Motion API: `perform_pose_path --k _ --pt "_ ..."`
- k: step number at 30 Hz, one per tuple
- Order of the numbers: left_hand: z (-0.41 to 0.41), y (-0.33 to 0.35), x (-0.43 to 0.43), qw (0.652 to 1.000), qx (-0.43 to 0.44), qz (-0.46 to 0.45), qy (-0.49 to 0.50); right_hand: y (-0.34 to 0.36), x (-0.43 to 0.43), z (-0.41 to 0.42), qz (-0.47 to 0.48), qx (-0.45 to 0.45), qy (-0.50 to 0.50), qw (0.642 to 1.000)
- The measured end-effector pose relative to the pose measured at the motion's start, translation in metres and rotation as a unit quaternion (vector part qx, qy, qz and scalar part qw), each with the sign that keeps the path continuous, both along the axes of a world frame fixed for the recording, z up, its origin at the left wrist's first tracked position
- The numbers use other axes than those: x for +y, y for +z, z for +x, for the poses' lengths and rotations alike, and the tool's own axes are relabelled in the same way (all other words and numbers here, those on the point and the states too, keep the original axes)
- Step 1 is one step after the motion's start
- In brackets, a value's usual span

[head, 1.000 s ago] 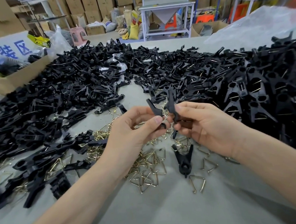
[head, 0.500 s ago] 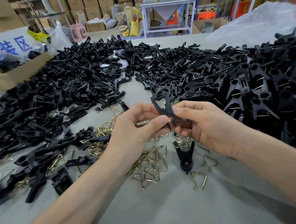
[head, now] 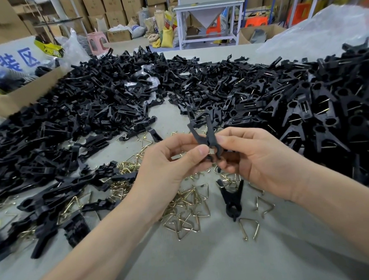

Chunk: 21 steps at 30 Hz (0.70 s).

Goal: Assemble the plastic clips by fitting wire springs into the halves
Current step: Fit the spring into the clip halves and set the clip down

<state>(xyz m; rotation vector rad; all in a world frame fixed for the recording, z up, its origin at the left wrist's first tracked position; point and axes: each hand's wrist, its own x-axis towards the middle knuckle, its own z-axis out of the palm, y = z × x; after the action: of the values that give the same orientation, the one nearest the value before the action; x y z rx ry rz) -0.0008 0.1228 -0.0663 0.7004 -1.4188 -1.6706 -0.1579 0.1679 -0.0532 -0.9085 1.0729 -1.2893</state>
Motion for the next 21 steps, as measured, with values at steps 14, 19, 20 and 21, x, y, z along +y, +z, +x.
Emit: perform_pose_path --k 14,19,20,21 --pt "0.0027 -0.0027 -0.0025 0.997 -0.067 -0.022 -0.027 -0.0002 0.0001 -0.0024 0.004 0.035 0.022 0.999" --pt "0.0060 0.0008 -0.0037 0.994 -0.047 -0.028 -0.098 0.0042 0.0021 -0.0080 0.037 0.050 0.073 0.995" --pt "0.0065 0.0019 -0.0034 0.991 -0.050 -0.035 -0.115 0.0046 0.0026 -0.0091 0.045 0.056 0.083 0.994" --pt "0.0063 0.0029 -0.0028 0.990 -0.053 -0.041 -0.126 0.0048 0.0029 -0.0102 0.049 0.056 0.090 0.993"
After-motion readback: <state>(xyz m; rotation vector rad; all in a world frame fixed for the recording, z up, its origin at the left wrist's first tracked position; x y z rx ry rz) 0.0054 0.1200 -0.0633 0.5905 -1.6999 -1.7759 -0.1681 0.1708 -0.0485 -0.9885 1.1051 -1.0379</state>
